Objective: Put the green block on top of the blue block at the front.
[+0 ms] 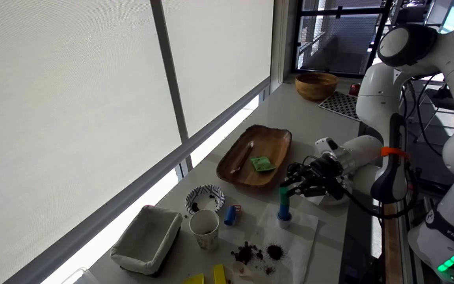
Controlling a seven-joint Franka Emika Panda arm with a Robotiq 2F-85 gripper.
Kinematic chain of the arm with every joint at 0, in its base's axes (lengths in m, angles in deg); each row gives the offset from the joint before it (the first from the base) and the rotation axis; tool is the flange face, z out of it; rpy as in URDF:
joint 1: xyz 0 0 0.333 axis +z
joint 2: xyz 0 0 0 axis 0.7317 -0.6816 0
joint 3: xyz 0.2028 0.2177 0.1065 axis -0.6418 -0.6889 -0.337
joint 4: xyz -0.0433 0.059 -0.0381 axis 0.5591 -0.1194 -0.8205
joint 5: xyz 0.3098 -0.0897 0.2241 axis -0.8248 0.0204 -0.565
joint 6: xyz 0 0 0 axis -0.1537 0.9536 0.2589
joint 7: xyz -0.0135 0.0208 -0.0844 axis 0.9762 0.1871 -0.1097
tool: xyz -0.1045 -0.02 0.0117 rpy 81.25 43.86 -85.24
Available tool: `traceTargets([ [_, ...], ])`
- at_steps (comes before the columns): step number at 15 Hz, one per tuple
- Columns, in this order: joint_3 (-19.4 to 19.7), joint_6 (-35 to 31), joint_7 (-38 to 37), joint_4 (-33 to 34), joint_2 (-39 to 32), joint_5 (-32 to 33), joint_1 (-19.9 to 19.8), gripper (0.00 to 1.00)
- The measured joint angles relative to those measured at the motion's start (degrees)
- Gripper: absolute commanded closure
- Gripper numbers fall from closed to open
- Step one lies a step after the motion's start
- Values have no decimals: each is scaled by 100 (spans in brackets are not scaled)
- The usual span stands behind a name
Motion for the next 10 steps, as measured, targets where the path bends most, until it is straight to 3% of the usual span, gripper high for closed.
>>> traceTargets([
  [10, 9, 0, 0, 21, -71, -1, -4, 92],
])
